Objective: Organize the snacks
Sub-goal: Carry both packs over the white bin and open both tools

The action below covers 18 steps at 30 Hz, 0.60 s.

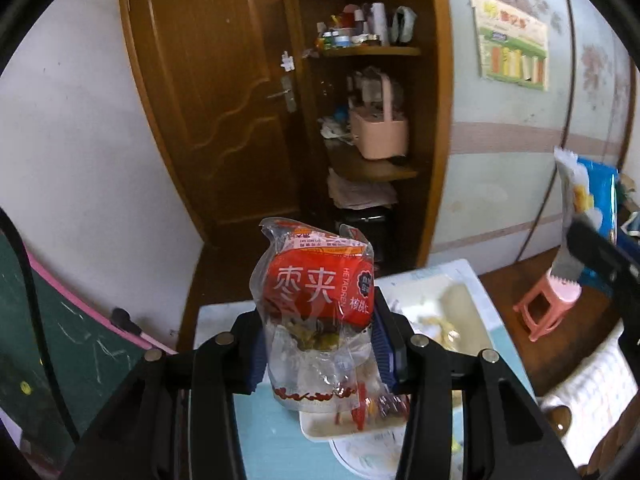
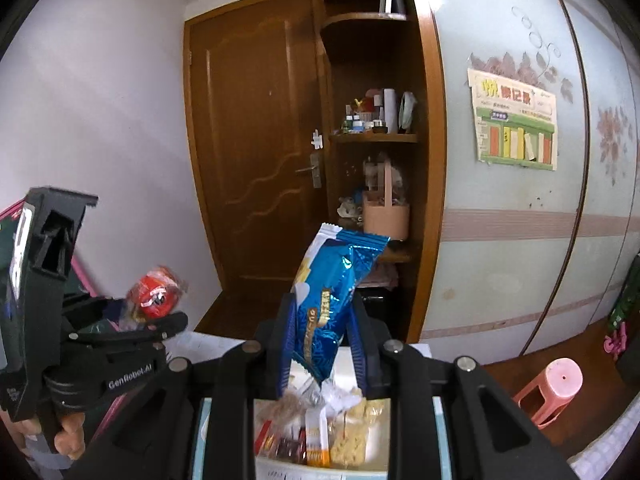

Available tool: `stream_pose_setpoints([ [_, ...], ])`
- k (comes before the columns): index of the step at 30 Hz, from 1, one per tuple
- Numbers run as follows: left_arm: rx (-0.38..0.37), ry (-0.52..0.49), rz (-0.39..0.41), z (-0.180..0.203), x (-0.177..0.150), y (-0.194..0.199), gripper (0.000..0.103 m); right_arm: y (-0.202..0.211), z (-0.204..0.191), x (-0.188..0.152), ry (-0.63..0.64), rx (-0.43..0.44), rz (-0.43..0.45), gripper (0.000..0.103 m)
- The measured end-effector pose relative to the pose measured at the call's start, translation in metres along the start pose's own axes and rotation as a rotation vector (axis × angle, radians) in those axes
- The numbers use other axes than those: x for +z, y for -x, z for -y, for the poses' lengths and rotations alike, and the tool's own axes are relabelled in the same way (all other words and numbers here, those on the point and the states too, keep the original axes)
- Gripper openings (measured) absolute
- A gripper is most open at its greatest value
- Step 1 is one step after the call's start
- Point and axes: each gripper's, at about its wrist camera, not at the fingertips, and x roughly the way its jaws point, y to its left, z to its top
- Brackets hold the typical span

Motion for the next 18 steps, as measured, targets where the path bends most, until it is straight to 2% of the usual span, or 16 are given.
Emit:
stream_pose_setpoints([
  [4, 0.037, -0.028, -0.058, 0.013, 0.005, -0.047, 0.042, -0.047, 0.012, -0.015, -0.013, 0.006, -0.113, 0.025],
  [10, 0.045, -0.104, -0.189, 0.045, -0.029, -0.128, 0.046, -0.109, 0.015, -0.065, 0.020, 0.003, -0.298, 0.026],
  [12, 0.043, -0.116, -0.231, 0.052, -0.042, -0.148, 0.061, -0.125, 0.015, -0.084, 0.025, 0.019, -0.357, 0.026],
  [13, 0.047, -0.125, -0.249, 0.055, -0.049, -0.157, 0.078, -0.133, 0.014, -0.095, 0.034, 0.026, -0.390, 0.027],
  [14, 0.055, -0.136, -0.266, 0.057, -0.055, -0.168, 0.086, -0.140, 0.013, -0.103, 0.051, 0.027, -0.413, 0.029],
  [15, 0.069, -0.141, -0.272, 0.059, -0.065, -0.168, 0.091, -0.146, 0.011, -0.110, 0.077, 0.014, -0.427, 0.037],
  [17, 0.089, -0.154, -0.302, 0.059, -0.074, -0.179, 0.091, -0.148, 0.009, -0.119, 0.116, -0.020, -0.432, 0.053],
  [18, 0.099, -0.158, -0.316, 0.059, -0.078, -0.183, 0.091, -0.148, 0.010, -0.123, 0.125, -0.025, -0.431, 0.065],
])
